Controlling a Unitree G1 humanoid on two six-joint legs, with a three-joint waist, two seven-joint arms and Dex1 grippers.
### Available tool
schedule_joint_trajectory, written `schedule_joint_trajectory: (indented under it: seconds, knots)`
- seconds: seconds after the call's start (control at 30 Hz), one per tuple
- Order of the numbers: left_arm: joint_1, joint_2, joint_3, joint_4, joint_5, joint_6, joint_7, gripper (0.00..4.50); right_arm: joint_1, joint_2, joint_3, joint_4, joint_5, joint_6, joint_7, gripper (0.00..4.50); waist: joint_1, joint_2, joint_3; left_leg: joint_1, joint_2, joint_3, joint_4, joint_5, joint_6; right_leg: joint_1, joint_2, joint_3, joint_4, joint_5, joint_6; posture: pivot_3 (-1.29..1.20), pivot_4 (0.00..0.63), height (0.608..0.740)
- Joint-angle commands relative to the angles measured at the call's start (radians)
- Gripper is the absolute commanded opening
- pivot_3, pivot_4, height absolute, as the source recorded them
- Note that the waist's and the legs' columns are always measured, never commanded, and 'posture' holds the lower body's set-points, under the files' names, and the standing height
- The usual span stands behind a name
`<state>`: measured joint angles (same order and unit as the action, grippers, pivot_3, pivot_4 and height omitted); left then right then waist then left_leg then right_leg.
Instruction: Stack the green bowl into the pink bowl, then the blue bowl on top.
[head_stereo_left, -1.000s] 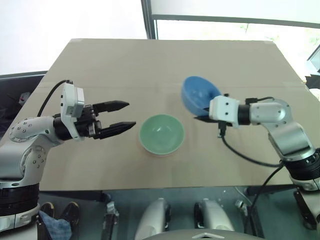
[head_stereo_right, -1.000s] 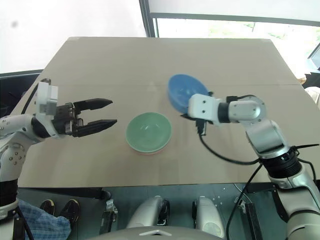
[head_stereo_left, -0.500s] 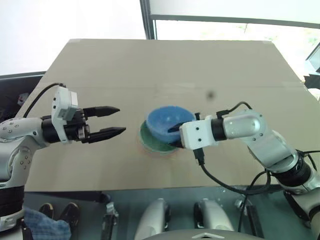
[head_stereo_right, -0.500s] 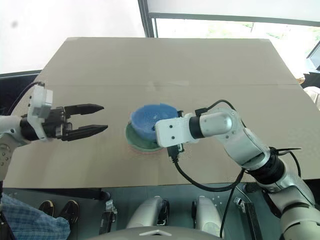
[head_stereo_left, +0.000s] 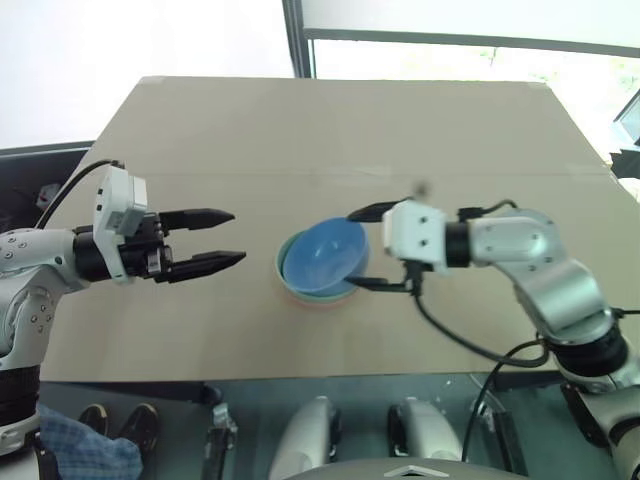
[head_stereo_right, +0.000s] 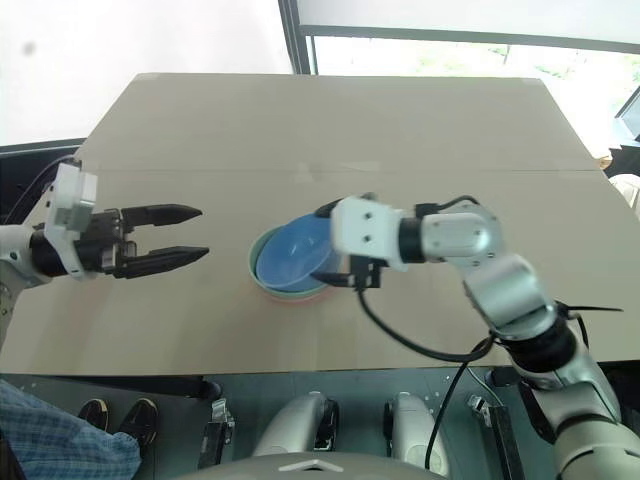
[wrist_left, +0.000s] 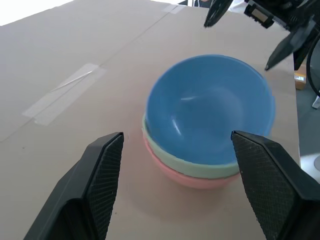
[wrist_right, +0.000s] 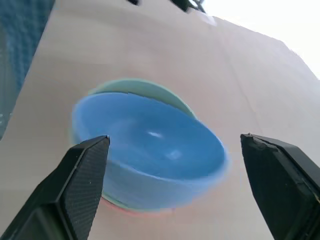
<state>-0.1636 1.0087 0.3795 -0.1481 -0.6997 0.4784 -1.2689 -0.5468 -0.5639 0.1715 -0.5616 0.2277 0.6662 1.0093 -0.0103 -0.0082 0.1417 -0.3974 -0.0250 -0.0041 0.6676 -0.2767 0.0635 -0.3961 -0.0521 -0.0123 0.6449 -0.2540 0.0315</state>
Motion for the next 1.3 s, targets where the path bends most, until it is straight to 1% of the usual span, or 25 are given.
schedule_joint_trajectory:
  seconds: [0.03, 0.13, 0.27, 0.33, 0.5, 0.7, 0.83, 1.03, 1.3]
  knots:
    - [0.047, -0.019, 0.047, -0.056, 0.004, -0.008, 0.042, 3.65, 0.125, -0.045, -0.235, -0.102, 0.192, 0.06, 0.015, 4.39, 0.002, 0.0, 0.0, 0.0, 0.0, 0.0, -0.001, 0.0, 0.0, 0.0, 0.0, 0.0, -0.001, 0.0, 0.0, 0.0, 0.15, 0.74]
    - [0.081, -0.038, 0.061, -0.079, 0.01, -0.01, 0.083, 3.65, 0.256, -0.061, -0.395, -0.121, 0.303, 0.05, 0.013, 4.39, 0.002, 0.0, 0.0, 0.0, 0.0, 0.0, -0.002, 0.0, 0.0, 0.0, 0.0, 0.0, -0.002, 0.0, 0.0, 0.0, 0.15, 0.74]
    - [0.125, -0.076, 0.062, -0.108, 0.041, -0.036, 0.14, 3.65, 0.445, -0.072, -0.578, -0.076, 0.367, -0.019, 0.036, 4.39, 0.002, 0.0, -0.001, 0.0, 0.0, 0.0, -0.002, -0.001, 0.002, 0.001, -0.001, 0.001, -0.002, 0.0, 0.0, 0.0, 0.15, 0.74]
    - [0.146, -0.097, 0.065, -0.123, 0.042, -0.041, 0.162, 3.65, 0.537, -0.073, -0.635, -0.048, 0.376, -0.076, 0.061, 4.39, 0.008, 0.001, -0.001, 0.002, 0.001, 0.0, -0.003, -0.002, 0.003, 0.002, -0.001, 0.0, -0.002, 0.0, -0.001, 0.0, 0.15, 0.74]
    - [0.183, -0.13, 0.07, -0.143, 0.06, -0.068, 0.188, 3.65, 0.705, -0.076, -0.708, 0.026, 0.379, -0.209, 0.129, 4.39, 0.01, 0.001, -0.001, 0.001, 0.001, 0.0, -0.002, -0.002, 0.003, 0.002, -0.001, 0.0, -0.001, 0.0, -0.001, 0.0, 0.15, 0.74]
    - [0.208, -0.16, 0.07, -0.136, 0.077, -0.124, 0.186, 3.65, 0.796, -0.11, -0.727, 0.131, 0.355, -0.344, 0.192, 4.39, 0.013, 0.001, -0.001, 0.003, 0.001, 0.001, -0.002, -0.002, 0.003, 0.003, -0.001, 0.001, -0.001, 0.0, -0.001, 0.0, 0.15, 0.74]
    - [0.221, -0.169, 0.075, -0.127, 0.08, -0.15, 0.176, 3.65, 0.805, -0.135, -0.721, 0.181, 0.342, -0.411, 0.221, 4.39, 0.02, 0.001, -0.001, 0.003, 0.001, 0.001, -0.002, -0.002, 0.003, 0.003, -0.001, 0.0, -0.001, 0.0, -0.001, 0.0, 0.15, 0.74]
    - [0.258, -0.172, 0.086, -0.118, 0.084, -0.186, 0.158, 3.65, 0.81, -0.15, -0.679, 0.222, 0.326, -0.494, 0.241, 4.39, 0.025, 0.001, -0.001, 0.002, 0.001, 0.001, -0.002, -0.002, 0.003, 0.003, -0.001, 0.0, -0.002, 0.0, -0.001, 0.0, 0.15, 0.74]
    - [0.291, -0.167, 0.1, -0.126, 0.086, -0.212, 0.154, 3.65, 0.809, -0.168, -0.658, 0.244, 0.331, -0.521, 0.233, 4.39, 0.025, 0.001, -0.001, 0.002, 0.001, 0.001, -0.002, -0.002, 0.003, 0.003, -0.001, 0.0, -0.002, 0.0, -0.001, 0.0, 0.15, 0.74]
